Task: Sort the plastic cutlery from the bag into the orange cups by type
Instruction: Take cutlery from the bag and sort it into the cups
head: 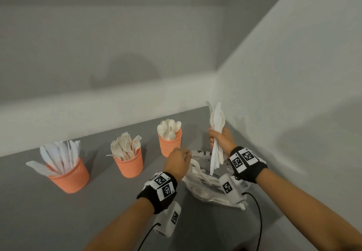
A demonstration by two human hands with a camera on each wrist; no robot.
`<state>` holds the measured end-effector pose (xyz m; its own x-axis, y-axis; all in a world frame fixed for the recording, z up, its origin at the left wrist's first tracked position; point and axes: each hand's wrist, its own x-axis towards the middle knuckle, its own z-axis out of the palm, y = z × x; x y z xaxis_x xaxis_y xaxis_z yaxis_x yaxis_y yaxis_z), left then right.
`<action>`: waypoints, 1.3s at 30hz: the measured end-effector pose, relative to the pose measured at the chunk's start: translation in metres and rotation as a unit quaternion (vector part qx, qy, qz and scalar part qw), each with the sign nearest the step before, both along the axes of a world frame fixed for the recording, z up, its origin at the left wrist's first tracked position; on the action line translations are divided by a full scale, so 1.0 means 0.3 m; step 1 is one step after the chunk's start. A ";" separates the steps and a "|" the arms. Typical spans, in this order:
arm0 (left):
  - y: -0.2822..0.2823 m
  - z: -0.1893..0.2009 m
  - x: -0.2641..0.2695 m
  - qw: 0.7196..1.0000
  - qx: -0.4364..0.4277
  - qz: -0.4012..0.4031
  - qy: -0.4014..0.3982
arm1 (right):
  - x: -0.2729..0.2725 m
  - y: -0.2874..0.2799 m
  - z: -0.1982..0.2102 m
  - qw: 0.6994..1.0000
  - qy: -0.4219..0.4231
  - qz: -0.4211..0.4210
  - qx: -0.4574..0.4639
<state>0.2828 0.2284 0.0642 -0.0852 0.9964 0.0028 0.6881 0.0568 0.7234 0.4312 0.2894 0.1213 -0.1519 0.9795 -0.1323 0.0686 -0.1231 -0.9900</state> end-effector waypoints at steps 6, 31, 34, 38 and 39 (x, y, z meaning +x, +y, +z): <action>-0.060 0.092 -0.073 0.913 -0.084 0.117 -0.382 | -0.161 -0.011 0.040 0.995 0.096 -0.009 0.018; -0.239 0.191 -0.504 0.882 0.010 0.215 -0.419 | -0.820 -0.253 -0.037 0.988 0.055 0.115 0.091; -0.216 0.220 -0.527 0.862 0.055 0.256 -0.435 | -0.846 -0.256 -0.069 0.968 -0.128 0.142 0.165; -0.199 0.185 -0.642 0.822 0.069 0.326 -0.462 | -0.924 -0.279 -0.090 0.933 -0.223 0.221 0.178; -0.195 0.172 -0.657 0.818 0.065 0.328 -0.467 | -0.926 -0.271 -0.090 0.934 -0.202 0.246 0.164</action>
